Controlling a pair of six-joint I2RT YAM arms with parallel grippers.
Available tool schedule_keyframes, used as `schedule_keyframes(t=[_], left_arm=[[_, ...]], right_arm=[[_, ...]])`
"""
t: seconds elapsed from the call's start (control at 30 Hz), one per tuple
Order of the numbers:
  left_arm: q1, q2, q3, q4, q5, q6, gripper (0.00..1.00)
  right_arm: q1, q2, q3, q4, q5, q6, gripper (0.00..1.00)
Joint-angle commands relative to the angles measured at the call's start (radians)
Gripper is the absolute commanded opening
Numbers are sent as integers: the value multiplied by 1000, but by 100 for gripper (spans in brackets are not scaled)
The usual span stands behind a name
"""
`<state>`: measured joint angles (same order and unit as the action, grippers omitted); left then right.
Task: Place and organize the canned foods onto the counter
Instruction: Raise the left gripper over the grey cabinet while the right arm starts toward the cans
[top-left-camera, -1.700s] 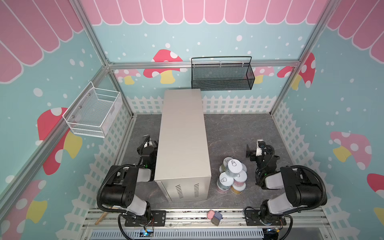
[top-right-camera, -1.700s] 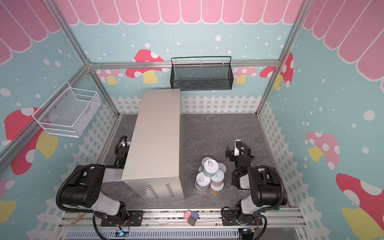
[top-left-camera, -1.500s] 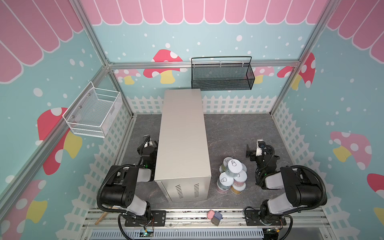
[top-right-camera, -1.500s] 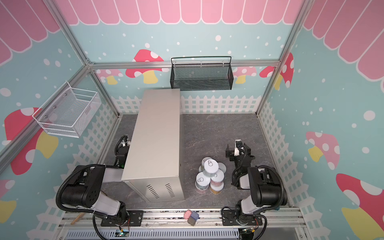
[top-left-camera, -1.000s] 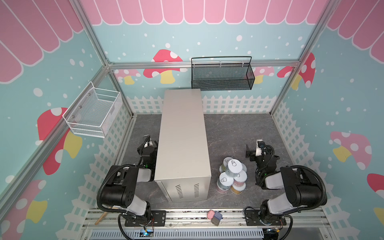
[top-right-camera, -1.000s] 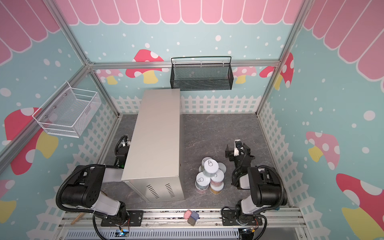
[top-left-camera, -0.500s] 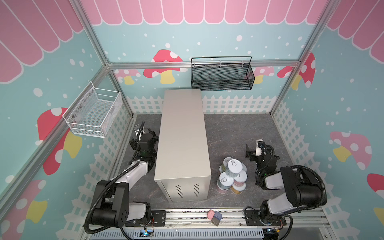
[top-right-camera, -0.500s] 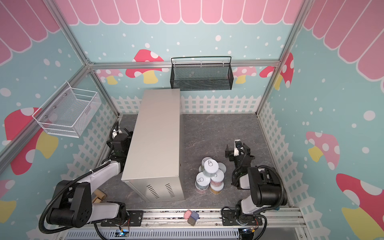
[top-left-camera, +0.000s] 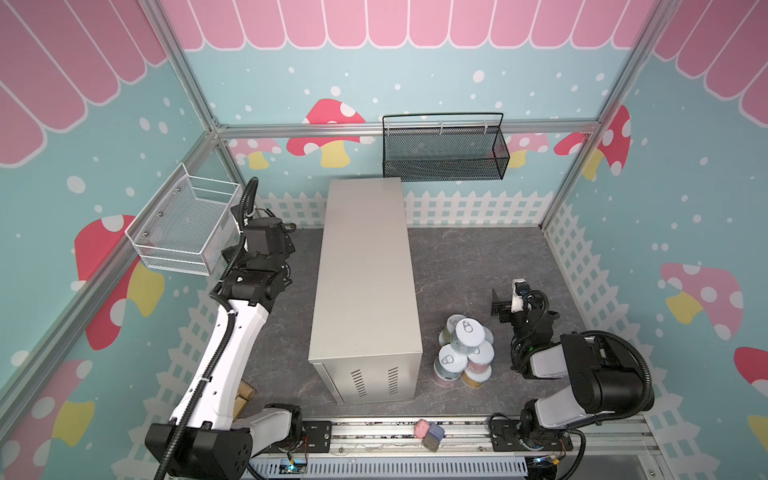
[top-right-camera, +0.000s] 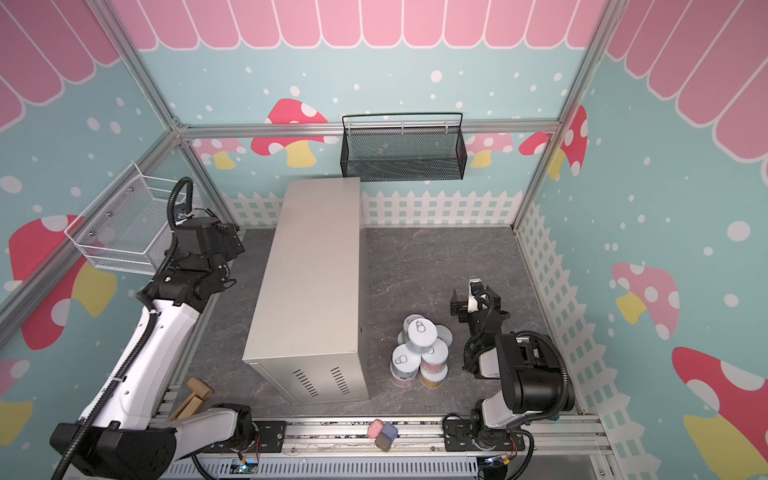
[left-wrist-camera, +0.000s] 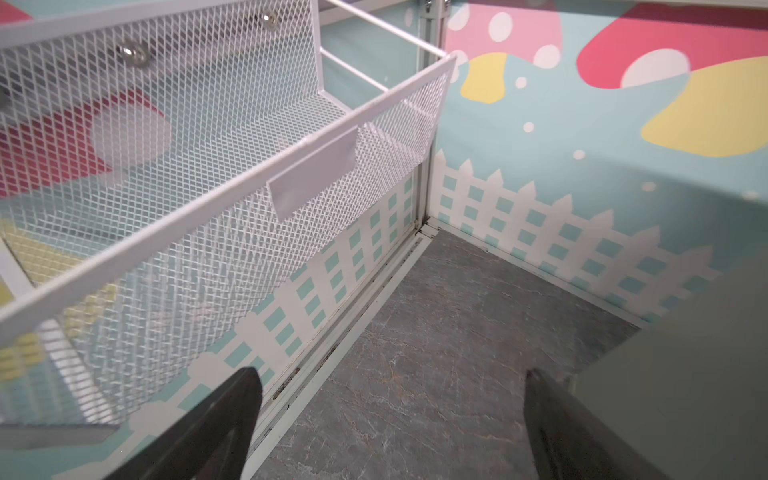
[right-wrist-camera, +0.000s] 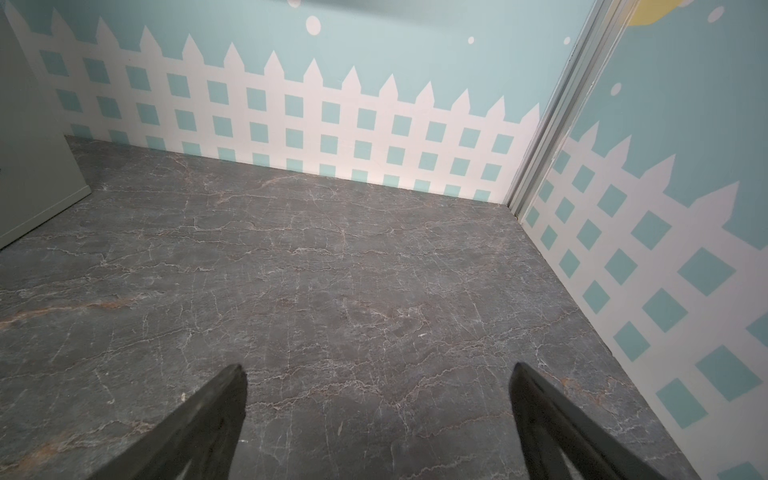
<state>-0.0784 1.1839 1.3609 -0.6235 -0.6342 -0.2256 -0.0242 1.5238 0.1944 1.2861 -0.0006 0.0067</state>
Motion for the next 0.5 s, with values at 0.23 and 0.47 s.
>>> schedule_keyframes(t=[0.23,0.47], left_arm=[[32,-81,162,-239,553,162,99],[32,-89,256,-299,932,130,99]], right_arm=[[12,-248,346,-806,171,170,99],[28,-304,656,-1453,-10,295,99]])
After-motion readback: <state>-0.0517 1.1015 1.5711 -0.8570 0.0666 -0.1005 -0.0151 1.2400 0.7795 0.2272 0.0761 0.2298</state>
